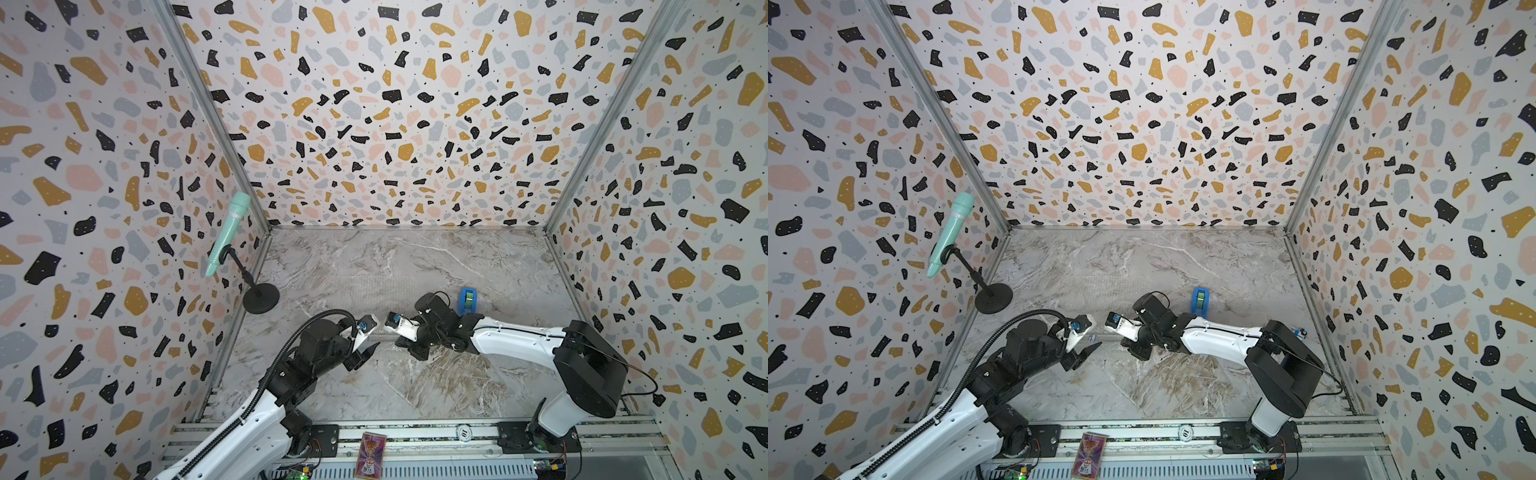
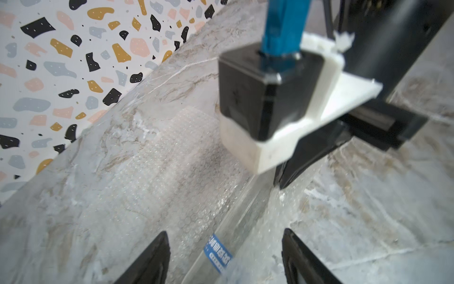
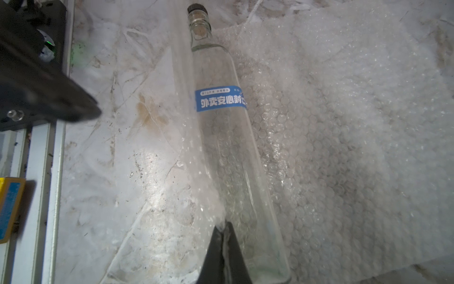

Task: Wrap wine bottles in bubble wrap
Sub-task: Wrap the wine bottle in bubble wrap.

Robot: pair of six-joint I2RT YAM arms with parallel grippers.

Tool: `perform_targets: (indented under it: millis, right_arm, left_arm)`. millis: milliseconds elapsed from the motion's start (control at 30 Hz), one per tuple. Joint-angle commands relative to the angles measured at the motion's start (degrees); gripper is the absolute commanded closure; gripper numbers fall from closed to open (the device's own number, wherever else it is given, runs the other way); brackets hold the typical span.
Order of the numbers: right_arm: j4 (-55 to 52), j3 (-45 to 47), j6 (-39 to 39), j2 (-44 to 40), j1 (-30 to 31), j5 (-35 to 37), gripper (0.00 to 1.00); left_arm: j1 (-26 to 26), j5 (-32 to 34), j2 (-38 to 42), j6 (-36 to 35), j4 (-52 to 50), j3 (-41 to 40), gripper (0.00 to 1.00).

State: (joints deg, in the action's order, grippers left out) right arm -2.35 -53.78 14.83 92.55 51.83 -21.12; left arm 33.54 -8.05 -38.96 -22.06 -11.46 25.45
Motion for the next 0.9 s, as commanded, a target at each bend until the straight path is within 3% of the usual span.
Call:
perform_targets:
  millis: [0, 133, 333, 467, 667, 867]
  right_arm:
    - [0.86, -0.54, -1.77, -0.13, -1.18, -2.65, 1.00]
    - [1.49, -0.76, -2.35, 0.60, -1.47, -3.50, 1.00]
    - [1.22, -2.35, -2.70, 2.47, -1.69, -4.00, 1.00]
    - [1.38, -2.91, -2.92, 3.21, -1.90, -4.10, 1.00]
    - [3.55, -1.50, -4.13, 2.37, -2.18, -3.14, 1.00]
    - [6.79, 1.49, -5.41, 0.27, -2.61, -1.91, 0.88]
  left_arm:
    - [0.25, 2.23, -1.92, -10.80, -3.22, 1.98, 0.22]
    - [0.29, 2.13, -7.93, -15.01, -2.66, 2.47, 0.20]
    - [0.23, 0.76, -14.09, -15.91, 2.30, 3.05, 0.21]
    - [0.21, -0.44, -19.59, -12.90, 4.31, 4.67, 0.35]
    - [0.21, -2.92, -27.18, -12.80, 1.11, 8.38, 0.62]
    - [0.12, -1.10, -27.61, -10.24, 5.05, 6.36, 0.71]
